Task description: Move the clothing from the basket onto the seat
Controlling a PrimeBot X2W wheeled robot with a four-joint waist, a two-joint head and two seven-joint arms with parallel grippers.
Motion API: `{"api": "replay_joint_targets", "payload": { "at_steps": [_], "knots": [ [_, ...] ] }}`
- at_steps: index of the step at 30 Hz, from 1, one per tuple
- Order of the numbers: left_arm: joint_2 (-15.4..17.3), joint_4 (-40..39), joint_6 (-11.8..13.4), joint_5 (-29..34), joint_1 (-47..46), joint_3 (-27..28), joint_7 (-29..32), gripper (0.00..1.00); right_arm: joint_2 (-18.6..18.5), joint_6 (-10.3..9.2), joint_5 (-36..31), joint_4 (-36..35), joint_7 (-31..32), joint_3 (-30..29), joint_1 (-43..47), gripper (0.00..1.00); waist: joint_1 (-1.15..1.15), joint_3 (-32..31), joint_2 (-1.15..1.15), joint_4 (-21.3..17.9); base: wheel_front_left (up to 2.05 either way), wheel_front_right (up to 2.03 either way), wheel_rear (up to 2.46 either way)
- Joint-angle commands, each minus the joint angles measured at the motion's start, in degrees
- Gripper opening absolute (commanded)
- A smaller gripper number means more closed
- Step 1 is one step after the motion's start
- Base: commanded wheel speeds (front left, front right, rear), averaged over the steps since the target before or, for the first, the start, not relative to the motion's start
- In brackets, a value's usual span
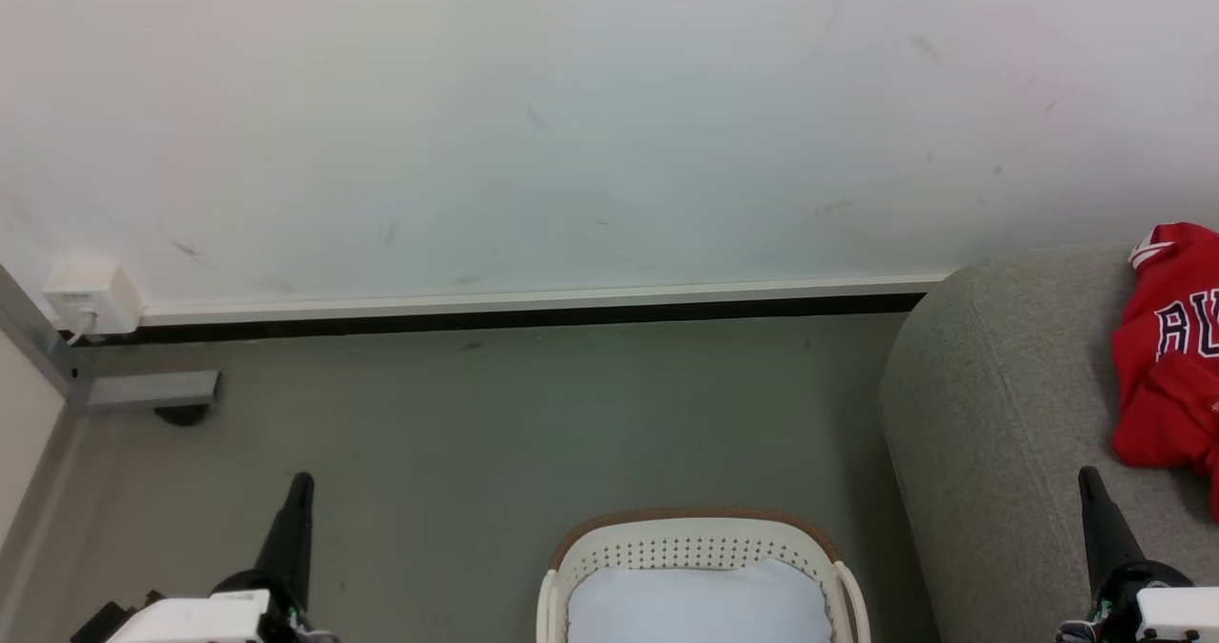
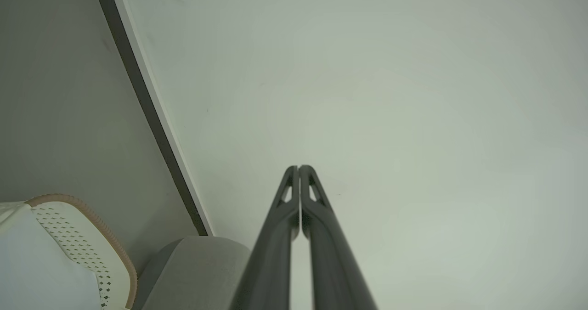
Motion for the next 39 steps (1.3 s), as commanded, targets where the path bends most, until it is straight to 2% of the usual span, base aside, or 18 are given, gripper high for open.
{"api": "replay_joint_targets", "payload": {
  "at_steps": [1,9,39],
  "knots": [
    [0.5,0.0,-0.4,-1.8,-0.8,0.2,0.4,0.00,-0.5,-0.11,1.3,-0.4,0.4,-0.3,-0.9,0.00,0.00,0.0,0.00,0.0,0.00,0.00,0.00],
    [0.5,0.0,-0.5,-4.9,-1.3,0.4,1.2,0.00,-0.5,-0.12,4.5,-0.6,1.3,-0.5,-1.0,0.00,0.00,0.2,0.00,0.2,0.00,0.00,0.00],
    [0.5,0.0,-0.5,-4.7,-1.2,0.4,1.2,0.00,-0.5,-0.12,4.2,-0.6,1.2,-0.4,-0.9,0.00,0.00,0.2,0.00,0.2,0.00,0.00,0.00]
  ]
}}
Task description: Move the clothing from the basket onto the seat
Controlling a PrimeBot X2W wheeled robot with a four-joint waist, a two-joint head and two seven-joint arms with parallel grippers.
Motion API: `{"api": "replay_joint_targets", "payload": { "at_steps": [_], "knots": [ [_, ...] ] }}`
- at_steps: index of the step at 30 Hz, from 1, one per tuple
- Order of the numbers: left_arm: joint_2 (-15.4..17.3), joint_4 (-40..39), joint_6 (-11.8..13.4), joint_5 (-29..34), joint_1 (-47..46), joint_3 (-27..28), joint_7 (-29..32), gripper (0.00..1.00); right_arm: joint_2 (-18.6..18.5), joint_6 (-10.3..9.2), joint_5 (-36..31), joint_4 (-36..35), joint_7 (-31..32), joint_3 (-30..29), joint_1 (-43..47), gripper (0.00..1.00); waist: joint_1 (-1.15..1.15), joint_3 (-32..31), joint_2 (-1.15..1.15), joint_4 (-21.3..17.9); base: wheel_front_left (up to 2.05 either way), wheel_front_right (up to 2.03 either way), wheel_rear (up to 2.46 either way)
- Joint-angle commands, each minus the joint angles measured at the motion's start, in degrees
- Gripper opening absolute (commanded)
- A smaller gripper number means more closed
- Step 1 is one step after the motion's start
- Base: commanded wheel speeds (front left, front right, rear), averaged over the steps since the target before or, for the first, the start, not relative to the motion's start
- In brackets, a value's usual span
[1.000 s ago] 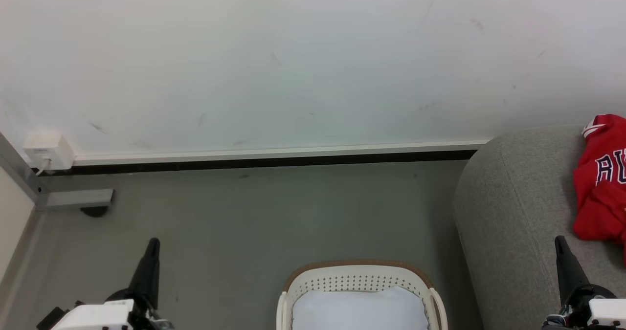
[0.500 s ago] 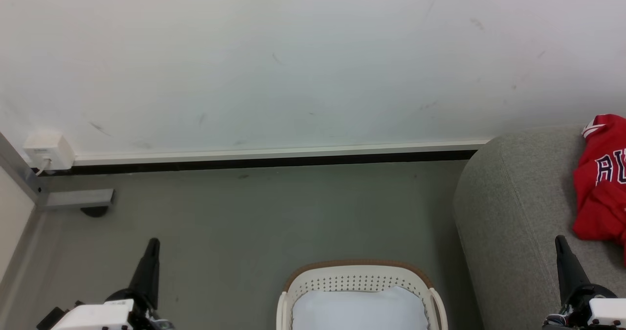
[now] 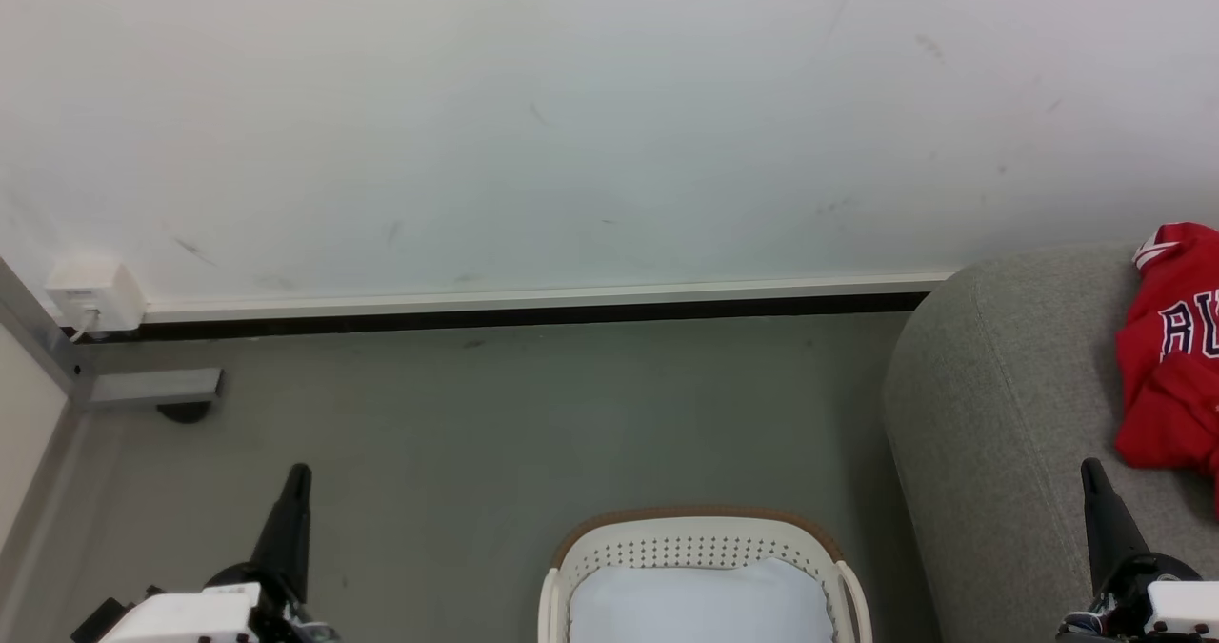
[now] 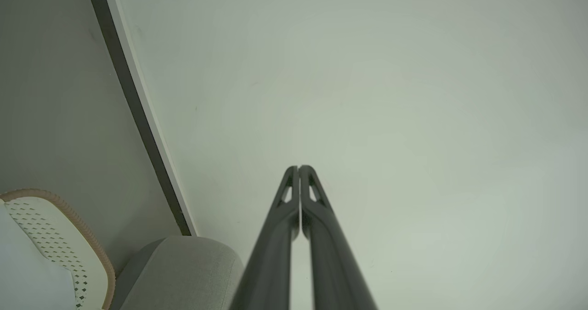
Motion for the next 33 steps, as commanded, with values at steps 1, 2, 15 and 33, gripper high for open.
{"api": "replay_joint_targets", "payload": {
  "at_steps": [1,2,15,33],
  "knots": [
    [0.4,0.0,-0.2,-0.8,-0.4,0.1,0.3,0.00,-0.4,-0.12,0.1,-0.3,0.3,-0.2,-0.3,0.00,0.00,0.0,0.00,0.0,0.00,0.00,0.00],
    [0.4,0.0,-0.2,-0.8,-0.4,0.1,0.3,0.00,-0.3,-0.12,0.1,-0.3,0.3,-0.2,-0.3,0.00,0.00,0.0,0.00,0.0,0.00,0.00,0.00],
    [0.4,0.0,-0.2,-0.8,-0.4,0.1,0.3,0.00,-0.3,-0.12,0.1,-0.3,0.3,-0.2,-0.3,0.00,0.00,0.0,0.00,0.0,0.00,0.00,0.00],
    [0.4,0.0,-0.2,-0.7,-0.4,0.1,0.3,0.00,-0.3,-0.12,0.1,-0.3,0.3,-0.2,-0.3,0.00,0.00,0.0,0.00,0.0,0.00,0.00,0.00]
  ]
}}
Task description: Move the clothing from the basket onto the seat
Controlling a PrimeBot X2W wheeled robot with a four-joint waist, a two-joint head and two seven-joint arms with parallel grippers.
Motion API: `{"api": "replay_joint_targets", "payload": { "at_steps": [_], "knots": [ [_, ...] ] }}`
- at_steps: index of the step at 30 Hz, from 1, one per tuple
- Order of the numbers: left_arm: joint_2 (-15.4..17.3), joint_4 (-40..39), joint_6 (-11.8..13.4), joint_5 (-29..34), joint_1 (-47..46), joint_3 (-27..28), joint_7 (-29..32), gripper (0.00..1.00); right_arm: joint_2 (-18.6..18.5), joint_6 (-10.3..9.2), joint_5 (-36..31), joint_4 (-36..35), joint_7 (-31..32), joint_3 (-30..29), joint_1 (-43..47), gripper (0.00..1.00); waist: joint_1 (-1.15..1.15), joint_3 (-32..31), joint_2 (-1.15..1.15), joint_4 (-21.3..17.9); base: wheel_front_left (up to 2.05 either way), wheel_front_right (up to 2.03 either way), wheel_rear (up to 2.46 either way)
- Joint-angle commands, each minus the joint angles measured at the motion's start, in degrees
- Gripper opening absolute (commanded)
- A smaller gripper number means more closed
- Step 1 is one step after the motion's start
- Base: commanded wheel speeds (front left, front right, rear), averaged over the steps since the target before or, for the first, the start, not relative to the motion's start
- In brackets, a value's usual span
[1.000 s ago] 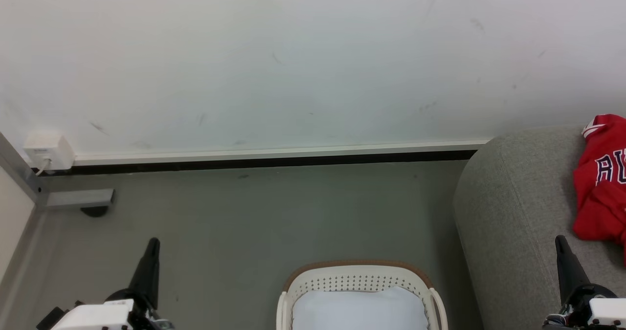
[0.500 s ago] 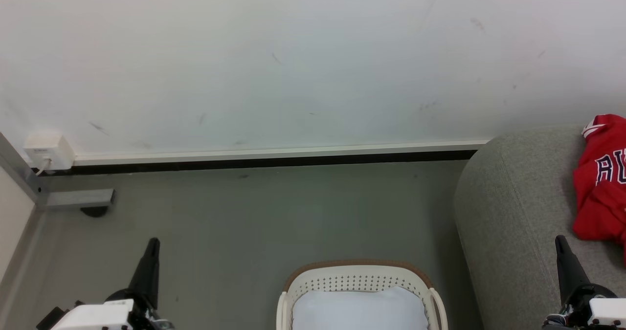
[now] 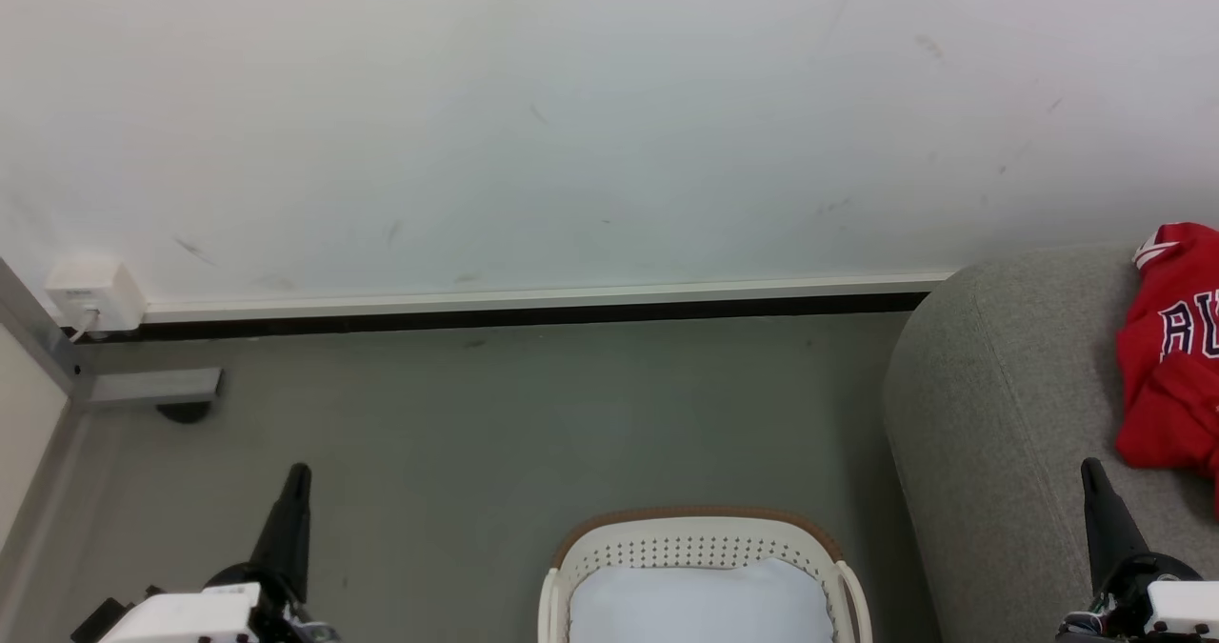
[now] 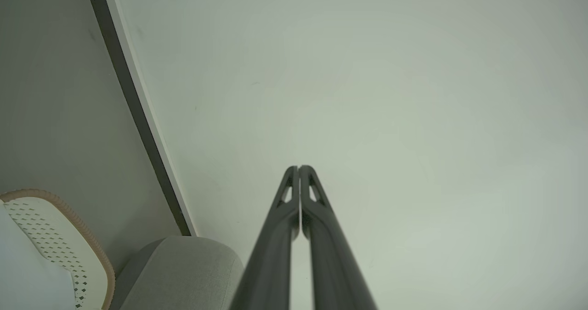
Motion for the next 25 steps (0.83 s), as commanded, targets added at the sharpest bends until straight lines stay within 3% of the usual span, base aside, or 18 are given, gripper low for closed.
{"api": "replay_joint_targets", "payload": {
  "at_steps": [1,25],
  "knots": [
    [0.4,0.0,-0.1,-0.7,-0.4,0.1,0.3,0.00,-0.3,-0.12,0.1,-0.3,0.3,-0.2,-0.3,0.00,0.00,0.0,0.00,0.0,0.00,0.00,0.00],
    [0.4,0.0,-0.1,-0.7,-0.4,0.1,0.3,0.00,-0.3,-0.12,0.1,-0.3,0.2,-0.2,-0.3,0.00,0.00,0.0,0.00,0.0,0.00,0.00,0.00]
  ]
}}
